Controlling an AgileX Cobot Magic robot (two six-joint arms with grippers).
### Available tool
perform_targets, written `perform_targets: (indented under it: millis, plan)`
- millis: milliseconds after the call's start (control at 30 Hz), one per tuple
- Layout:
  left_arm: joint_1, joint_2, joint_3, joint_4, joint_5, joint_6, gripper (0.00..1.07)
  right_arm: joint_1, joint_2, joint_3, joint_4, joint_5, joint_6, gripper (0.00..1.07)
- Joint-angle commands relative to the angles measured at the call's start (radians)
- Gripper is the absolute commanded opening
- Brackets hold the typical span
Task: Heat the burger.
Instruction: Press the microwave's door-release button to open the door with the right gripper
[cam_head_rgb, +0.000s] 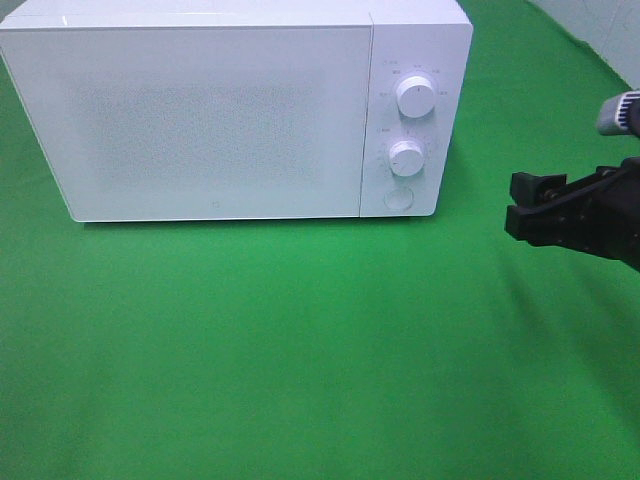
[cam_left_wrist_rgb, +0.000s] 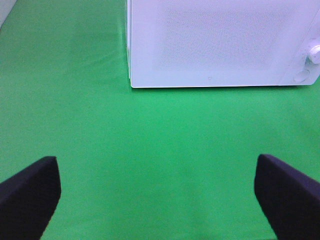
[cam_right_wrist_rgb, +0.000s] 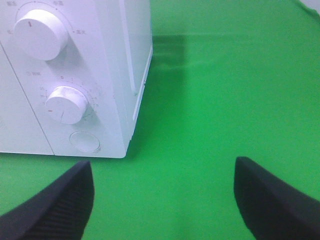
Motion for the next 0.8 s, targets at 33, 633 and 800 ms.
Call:
perform_targets:
  millis: [33,633,800]
  plan:
    - [0.000,-0.017,0.002,-0.001,-0.009,-0.001,0.98,0.070,0.025,-0.001,0.104,-0.078,-0.072,0.75]
    - [0.000,-0.017,0.002,-0.001,-0.009,-0.001,0.98,0.440,0.215,-0.055,0.436,-0.279,-0.229,0.75]
    - [0.000,-0.017,0.002,-0.001,-0.009,-0.001,0.98,0.479,0.260,-0.094,0.458,-0.271,-0.241,0.75]
